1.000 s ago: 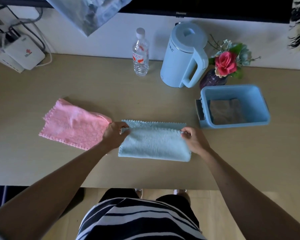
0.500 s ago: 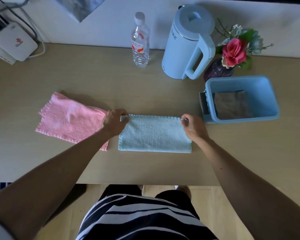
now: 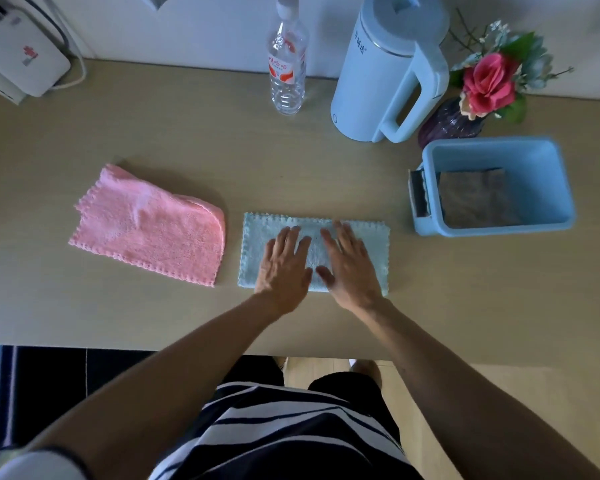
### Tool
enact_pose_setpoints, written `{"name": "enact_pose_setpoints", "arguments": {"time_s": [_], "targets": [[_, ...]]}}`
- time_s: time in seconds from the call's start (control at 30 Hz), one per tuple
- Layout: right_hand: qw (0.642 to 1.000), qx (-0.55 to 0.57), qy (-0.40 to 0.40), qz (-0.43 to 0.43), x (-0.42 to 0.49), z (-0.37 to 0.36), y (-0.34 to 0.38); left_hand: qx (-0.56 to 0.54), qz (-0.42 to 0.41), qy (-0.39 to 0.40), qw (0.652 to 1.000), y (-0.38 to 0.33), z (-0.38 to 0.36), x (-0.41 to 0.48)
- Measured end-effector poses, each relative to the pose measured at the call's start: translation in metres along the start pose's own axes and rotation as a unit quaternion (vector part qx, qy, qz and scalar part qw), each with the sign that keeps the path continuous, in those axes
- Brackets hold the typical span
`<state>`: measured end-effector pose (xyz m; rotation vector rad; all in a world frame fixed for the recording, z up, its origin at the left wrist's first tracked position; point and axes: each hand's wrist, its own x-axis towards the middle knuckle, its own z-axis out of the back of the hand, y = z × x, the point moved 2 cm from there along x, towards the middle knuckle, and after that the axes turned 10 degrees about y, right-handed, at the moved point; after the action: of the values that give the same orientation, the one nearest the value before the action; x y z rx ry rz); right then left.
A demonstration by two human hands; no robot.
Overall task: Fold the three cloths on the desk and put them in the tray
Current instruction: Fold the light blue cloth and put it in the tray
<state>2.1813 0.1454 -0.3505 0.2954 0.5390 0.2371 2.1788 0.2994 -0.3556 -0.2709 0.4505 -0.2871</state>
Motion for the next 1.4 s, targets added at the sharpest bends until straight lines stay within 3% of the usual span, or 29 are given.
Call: {"name": "enact_pose_setpoints", "arguments": {"time_s": [0.17, 0.27, 0.47, 0.67, 0.83, 1.03, 1.23, 1.4], "targets": [[0.998, -0.042, 0.034, -0.038, -0.013, -0.020, -0.019, -0.010, 0.066, 0.037, 0.997, 0.004, -0.025, -0.002], [0.996, -0.058, 0.022, -0.067, -0.024, -0.019, -0.037, 0.013, 0.036, 0.046, 0.998, 0.019, -0.026, -0.002], [0.991, -0.057, -0.008, -0.119, -0.053, -0.016, -0.040, 0.160, -0.055, 0.077, 0.983, 0.033, 0.000, 0.032], [0.983, -0.090, 0.011, -0.161, -0.064, -0.012, -0.005, 0.236, -0.047, 0.020, 0.970, 0.012, 0.031, 0.044], [0.996, -0.050, 0.061, -0.047, -0.062, -0.013, 0.010, 0.176, -0.174, 0.001, 0.969, 0.009, 0.015, 0.005], [0.989, -0.099, 0.066, 0.092, -0.067, -0.017, -0.010, 0.155, -0.239, 0.019, 0.958, 0.027, -0.010, -0.036], [0.989, -0.103, 0.015, 0.100, -0.068, -0.023, -0.014, 0.120, -0.242, 0.036, 0.962, 0.027, -0.004, -0.048], [0.993, -0.065, -0.039, 0.087, -0.061, -0.019, -0.007, 0.174, -0.232, 0.123, 0.949, 0.036, -0.004, -0.061]]}}
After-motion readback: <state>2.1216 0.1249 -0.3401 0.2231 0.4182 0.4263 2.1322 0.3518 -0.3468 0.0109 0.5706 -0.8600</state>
